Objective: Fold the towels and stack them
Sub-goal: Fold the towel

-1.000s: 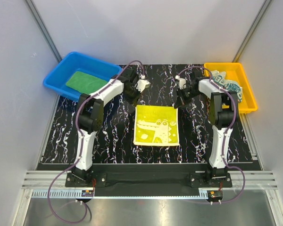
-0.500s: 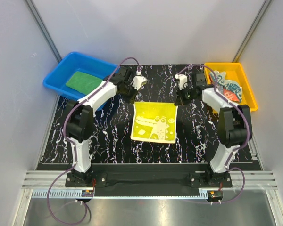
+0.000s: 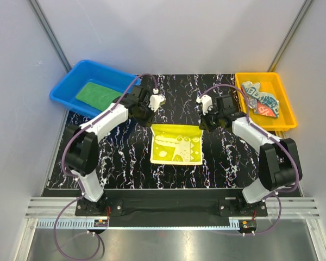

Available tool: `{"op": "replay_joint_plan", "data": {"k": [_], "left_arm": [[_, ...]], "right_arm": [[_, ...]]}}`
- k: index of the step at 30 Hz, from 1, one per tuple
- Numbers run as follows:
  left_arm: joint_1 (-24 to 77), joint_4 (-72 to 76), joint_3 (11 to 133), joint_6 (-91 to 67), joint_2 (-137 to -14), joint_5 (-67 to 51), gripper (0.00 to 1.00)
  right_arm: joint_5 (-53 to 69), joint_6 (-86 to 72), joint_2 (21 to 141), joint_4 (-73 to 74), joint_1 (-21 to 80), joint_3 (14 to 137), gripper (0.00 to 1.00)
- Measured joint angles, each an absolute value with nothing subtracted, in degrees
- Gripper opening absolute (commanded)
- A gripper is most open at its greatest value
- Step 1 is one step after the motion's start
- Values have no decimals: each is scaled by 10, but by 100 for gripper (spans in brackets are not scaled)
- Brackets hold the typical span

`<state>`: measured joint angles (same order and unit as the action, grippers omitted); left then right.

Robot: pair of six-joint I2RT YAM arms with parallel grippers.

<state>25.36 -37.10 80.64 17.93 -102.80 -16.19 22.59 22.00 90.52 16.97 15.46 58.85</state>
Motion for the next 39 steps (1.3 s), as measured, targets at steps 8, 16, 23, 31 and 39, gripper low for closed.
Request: {"op": "replay_joint_plan", "data": {"k": [8, 16, 23, 31, 39], "left_arm": [[276, -345, 747, 167, -950, -138, 0], [296, -331, 686, 155, -901, -118, 0], [320, -335, 656, 135, -897, -111, 0], [331, -358, 637, 114, -884, -108, 0], [338, -369, 627, 82, -857, -115, 0]], "right_arm": [[221, 227, 858, 170, 159, 571, 0], [222, 244, 820, 181, 182, 520, 0], [224, 244, 786, 200, 193, 489, 0], [231, 230, 774, 229, 206, 481, 0], [231, 214, 740, 256, 223, 465, 0]]}}
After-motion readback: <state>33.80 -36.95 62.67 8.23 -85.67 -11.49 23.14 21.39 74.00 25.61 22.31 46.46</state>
